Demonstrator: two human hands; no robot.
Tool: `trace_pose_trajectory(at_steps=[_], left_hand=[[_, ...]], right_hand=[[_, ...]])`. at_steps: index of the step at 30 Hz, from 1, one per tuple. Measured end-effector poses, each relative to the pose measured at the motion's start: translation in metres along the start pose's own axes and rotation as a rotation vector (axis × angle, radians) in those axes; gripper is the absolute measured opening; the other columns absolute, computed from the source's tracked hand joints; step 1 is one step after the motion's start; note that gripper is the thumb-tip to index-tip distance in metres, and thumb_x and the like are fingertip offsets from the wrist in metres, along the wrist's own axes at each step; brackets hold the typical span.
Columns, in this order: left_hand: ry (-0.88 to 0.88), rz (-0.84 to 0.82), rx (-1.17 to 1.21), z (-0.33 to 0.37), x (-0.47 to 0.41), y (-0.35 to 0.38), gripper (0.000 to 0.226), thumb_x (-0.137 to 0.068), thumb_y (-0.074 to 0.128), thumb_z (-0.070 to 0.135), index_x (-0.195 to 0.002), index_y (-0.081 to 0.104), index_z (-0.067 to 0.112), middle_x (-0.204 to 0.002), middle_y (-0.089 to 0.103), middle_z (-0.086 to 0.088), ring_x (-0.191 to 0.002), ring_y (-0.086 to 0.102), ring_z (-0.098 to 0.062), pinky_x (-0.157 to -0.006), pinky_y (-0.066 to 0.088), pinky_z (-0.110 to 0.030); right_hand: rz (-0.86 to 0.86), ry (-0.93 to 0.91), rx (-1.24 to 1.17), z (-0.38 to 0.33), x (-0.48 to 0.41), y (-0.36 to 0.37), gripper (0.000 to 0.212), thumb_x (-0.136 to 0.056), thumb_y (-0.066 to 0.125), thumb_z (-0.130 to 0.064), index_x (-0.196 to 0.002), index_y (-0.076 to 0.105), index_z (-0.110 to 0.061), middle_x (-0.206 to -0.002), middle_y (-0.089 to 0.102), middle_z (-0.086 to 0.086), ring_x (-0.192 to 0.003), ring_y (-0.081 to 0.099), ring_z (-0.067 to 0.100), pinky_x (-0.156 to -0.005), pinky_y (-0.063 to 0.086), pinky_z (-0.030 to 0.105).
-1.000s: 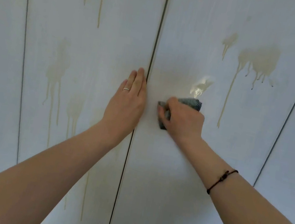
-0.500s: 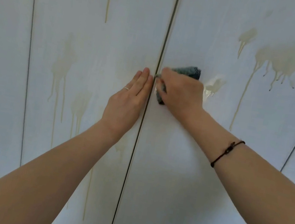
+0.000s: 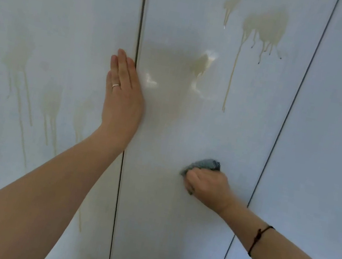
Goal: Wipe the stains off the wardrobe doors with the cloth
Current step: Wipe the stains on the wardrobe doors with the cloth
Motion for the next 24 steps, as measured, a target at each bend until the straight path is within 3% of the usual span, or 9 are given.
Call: trace_pose_trajectory(at_steps=[3,5,7,8,10,12,16,19,24], left_hand=[[-0.021,0.031,0.006,0.004,0.001,0.005,0.051,-0.097,-0.003,-0.009,-0.147,-0.009,-0.021,-0.156,-0.001,-0.042,-0.147,0.006,-0.052,-0.121,0.02,-0.051],[-0.062,0.037,0.038,0.006,0.001,0.006,0.051,-0.098,0.003,-0.01,-0.146,-0.011,-0.02,-0.156,-0.003,-0.042,-0.147,0.004,-0.052,-0.122,0.018,-0.052],[-0.068,0.033,0.039,0.007,0.0,0.007,0.052,-0.099,0.007,-0.01,-0.146,-0.012,-0.021,-0.155,-0.005,-0.042,-0.147,0.003,-0.053,-0.122,0.017,-0.052],[-0.072,0.038,0.046,0.006,0.0,0.007,0.052,-0.099,0.008,-0.01,-0.146,-0.012,-0.021,-0.155,-0.004,-0.042,-0.147,0.003,-0.053,-0.122,0.018,-0.052],[-0.066,0.047,0.016,0.008,-0.001,0.008,0.051,-0.097,0.002,-0.01,-0.146,-0.01,-0.021,-0.155,-0.001,-0.042,-0.147,0.006,-0.052,-0.121,0.02,-0.051],[-0.085,0.027,-0.019,0.01,0.001,0.005,0.053,-0.094,-0.008,-0.011,-0.146,-0.008,-0.021,-0.155,0.002,-0.042,-0.148,0.009,-0.051,-0.121,0.022,-0.049],[-0.093,0.011,-0.066,0.01,0.002,0.004,0.057,-0.091,-0.015,-0.013,-0.147,-0.005,-0.021,-0.155,0.006,-0.042,-0.148,0.012,-0.05,-0.12,0.025,-0.048],[-0.093,0.054,-0.029,0.012,0.0,0.006,0.053,-0.095,-0.001,-0.014,-0.148,-0.003,-0.02,-0.156,0.008,-0.041,-0.148,0.013,-0.05,-0.12,0.026,-0.049],[-0.164,0.094,-0.03,0.018,-0.001,0.011,0.052,-0.097,0.002,-0.012,-0.149,0.002,-0.018,-0.156,0.015,-0.039,-0.147,0.018,-0.047,-0.12,0.027,-0.046]], right_hand=[[0.059,0.34,0.116,0.067,-0.065,-0.049,0.031,-0.096,0.063,-0.031,-0.07,0.048,-0.024,-0.053,0.049,-0.006,-0.044,0.048,0.019,-0.044,0.027,0.023],[0.213,0.633,0.056,0.091,-0.107,-0.072,0.03,-0.1,0.05,-0.042,-0.078,0.044,-0.023,-0.058,0.052,-0.006,-0.052,0.046,0.019,-0.051,0.028,0.027],[0.326,0.785,-0.003,0.088,-0.117,-0.067,0.031,-0.097,0.053,-0.043,-0.074,0.044,-0.023,-0.058,0.052,-0.003,-0.053,0.046,0.018,-0.051,0.025,0.027],[0.345,0.747,0.019,0.075,-0.108,-0.055,0.032,-0.095,0.057,-0.04,-0.071,0.046,-0.022,-0.056,0.052,-0.002,-0.051,0.047,0.019,-0.05,0.025,0.027],[0.326,0.489,0.015,0.028,-0.055,-0.017,0.034,-0.09,0.068,-0.032,-0.064,0.049,-0.021,-0.053,0.05,-0.001,-0.047,0.049,0.021,-0.045,0.031,0.028],[0.183,0.246,-0.046,-0.018,0.021,0.013,0.033,-0.085,0.073,-0.024,-0.062,0.049,-0.022,-0.053,0.045,0.0,-0.045,0.045,0.021,-0.044,0.041,0.031],[0.018,0.066,-0.012,-0.02,0.088,0.026,0.029,-0.081,0.072,-0.019,-0.06,0.051,-0.021,-0.053,0.046,-0.001,-0.043,0.042,0.019,-0.04,0.041,0.03],[0.132,0.183,0.105,0.032,0.037,-0.009,0.027,-0.085,0.067,-0.023,-0.062,0.053,-0.021,-0.05,0.049,-0.002,-0.041,0.047,0.019,-0.039,0.039,0.025],[0.317,0.701,0.036,0.095,-0.032,-0.056,0.037,-0.087,0.066,-0.023,-0.065,0.036,-0.026,-0.05,0.038,-0.007,-0.047,0.034,0.013,-0.048,0.012,0.022]])
Point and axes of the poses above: each hand's wrist, its own x-axis away from the middle knuckle, its own y-axis out of the palm, z = x × y, the point moved 2 cm from there along -x, towards the middle knuckle
